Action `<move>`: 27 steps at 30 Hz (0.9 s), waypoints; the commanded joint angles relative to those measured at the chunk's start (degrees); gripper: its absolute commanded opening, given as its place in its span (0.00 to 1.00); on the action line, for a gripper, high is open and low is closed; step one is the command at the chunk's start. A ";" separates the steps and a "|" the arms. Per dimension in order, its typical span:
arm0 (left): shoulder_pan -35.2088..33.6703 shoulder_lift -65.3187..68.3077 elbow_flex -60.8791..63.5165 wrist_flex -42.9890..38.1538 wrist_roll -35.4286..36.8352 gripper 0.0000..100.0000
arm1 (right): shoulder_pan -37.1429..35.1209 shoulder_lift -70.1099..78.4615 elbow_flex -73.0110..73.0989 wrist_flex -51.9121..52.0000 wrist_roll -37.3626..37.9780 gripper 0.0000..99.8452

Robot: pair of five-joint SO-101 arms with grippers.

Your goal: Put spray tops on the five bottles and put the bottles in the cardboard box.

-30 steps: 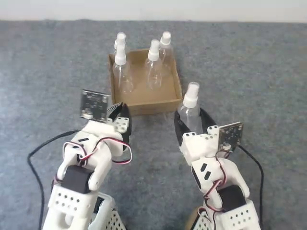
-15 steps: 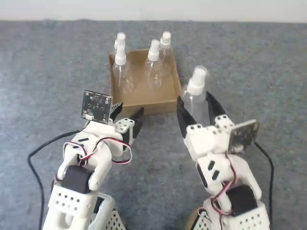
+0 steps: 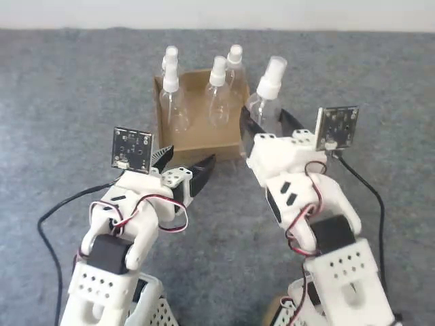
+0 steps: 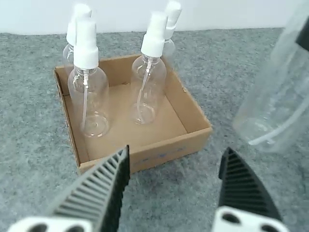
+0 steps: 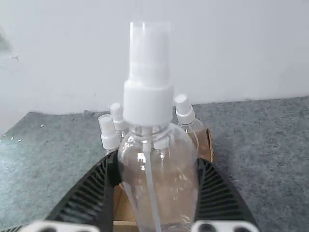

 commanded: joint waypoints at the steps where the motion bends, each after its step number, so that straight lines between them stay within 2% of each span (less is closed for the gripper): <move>1: 0.35 -0.97 -0.31 0.18 0.70 0.28 | 0.13 2.77 -4.31 -6.64 -1.76 0.08; 9: 1.58 -0.97 -0.13 -0.09 2.90 0.28 | -7.34 6.37 -5.27 -7.96 -2.37 0.08; 13: 2.29 -0.88 1.80 -3.25 2.99 0.28 | -10.15 5.93 -6.24 -7.25 -2.29 0.08; 27: 1.85 -0.88 6.99 -11.96 3.16 0.28 | -13.32 5.76 -6.51 0.75 -2.02 0.08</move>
